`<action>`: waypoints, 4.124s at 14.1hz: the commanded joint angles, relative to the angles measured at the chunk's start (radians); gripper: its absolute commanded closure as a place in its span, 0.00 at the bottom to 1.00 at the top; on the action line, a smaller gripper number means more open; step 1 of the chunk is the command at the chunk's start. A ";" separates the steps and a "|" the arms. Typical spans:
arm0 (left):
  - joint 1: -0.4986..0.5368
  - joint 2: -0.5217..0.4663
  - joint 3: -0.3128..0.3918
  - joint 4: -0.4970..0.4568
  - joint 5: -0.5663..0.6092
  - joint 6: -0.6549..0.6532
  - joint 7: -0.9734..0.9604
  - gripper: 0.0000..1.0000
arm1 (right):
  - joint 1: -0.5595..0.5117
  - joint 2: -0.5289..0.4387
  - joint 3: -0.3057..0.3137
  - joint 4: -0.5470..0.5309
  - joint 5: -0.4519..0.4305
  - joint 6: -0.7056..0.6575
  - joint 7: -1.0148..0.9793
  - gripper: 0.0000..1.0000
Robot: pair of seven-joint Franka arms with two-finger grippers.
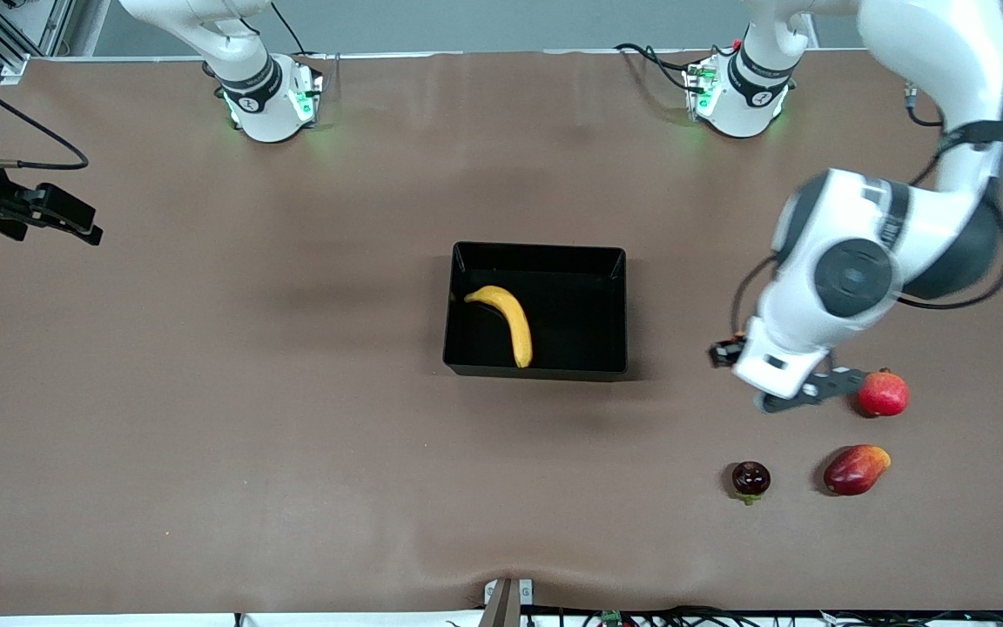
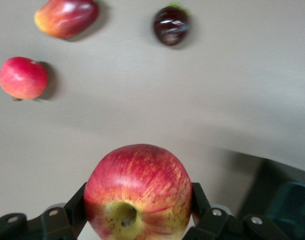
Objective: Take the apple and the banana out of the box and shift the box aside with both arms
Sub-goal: 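Carry the apple out and lower it beside the pomegranate, left gripper, then open the left gripper and reach back into the box for the banana, then grasp the yellow banana with the left gripper and lift it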
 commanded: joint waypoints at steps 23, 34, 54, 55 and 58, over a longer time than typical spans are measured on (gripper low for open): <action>0.332 -0.037 -0.113 -0.423 0.209 0.404 0.155 0.00 | 0.023 0.022 -0.004 0.014 -0.002 -0.005 0.004 0.00; 0.113 0.033 -0.480 -0.205 0.160 0.237 -0.300 0.00 | 0.023 0.022 -0.004 0.016 -0.002 -0.005 0.006 0.00; -0.398 0.489 -0.219 0.059 0.218 0.557 -0.630 0.45 | 0.028 0.028 -0.004 0.016 -0.002 -0.002 0.007 0.00; -0.400 0.484 -0.219 0.058 0.218 0.554 -0.632 0.65 | 0.028 0.029 -0.002 0.016 -0.002 -0.002 0.007 0.00; -0.401 0.476 -0.218 0.058 0.218 0.541 -0.632 1.00 | 0.028 0.029 -0.002 0.016 0.000 -0.001 0.007 0.00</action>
